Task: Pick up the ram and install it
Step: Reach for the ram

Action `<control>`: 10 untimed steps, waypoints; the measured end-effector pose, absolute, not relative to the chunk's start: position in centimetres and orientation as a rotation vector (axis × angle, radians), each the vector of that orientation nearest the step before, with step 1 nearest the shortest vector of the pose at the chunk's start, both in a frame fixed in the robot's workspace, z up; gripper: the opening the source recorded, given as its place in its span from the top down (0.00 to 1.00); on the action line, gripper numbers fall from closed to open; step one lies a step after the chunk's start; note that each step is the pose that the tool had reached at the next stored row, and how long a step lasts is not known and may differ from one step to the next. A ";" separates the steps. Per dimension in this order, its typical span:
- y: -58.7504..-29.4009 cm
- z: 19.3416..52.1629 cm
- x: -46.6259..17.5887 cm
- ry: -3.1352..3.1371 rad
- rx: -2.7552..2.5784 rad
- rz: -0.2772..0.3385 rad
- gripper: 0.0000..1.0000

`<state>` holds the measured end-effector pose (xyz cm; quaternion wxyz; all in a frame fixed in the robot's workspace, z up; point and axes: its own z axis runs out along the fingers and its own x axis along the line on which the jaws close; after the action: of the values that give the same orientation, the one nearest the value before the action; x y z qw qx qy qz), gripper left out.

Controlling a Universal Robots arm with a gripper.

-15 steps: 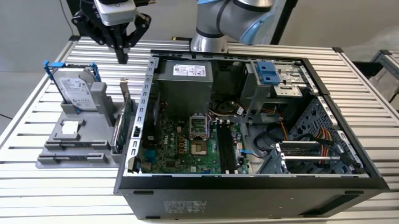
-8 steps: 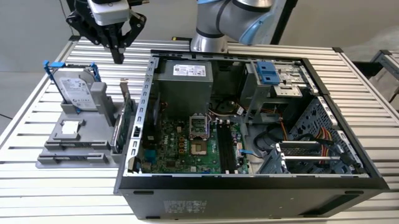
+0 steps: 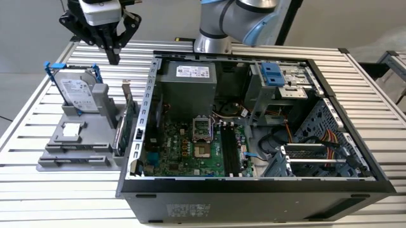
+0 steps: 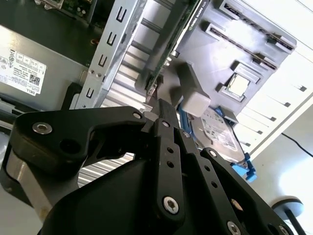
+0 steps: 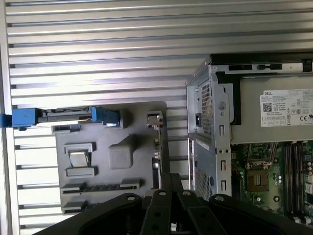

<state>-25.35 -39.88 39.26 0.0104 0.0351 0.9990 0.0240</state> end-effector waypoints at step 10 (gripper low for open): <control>-39.9 39.3 -26.6 3.118 0.110 0.075 1.00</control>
<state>-26.63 -39.88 39.26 0.0104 0.0351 0.9990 0.0240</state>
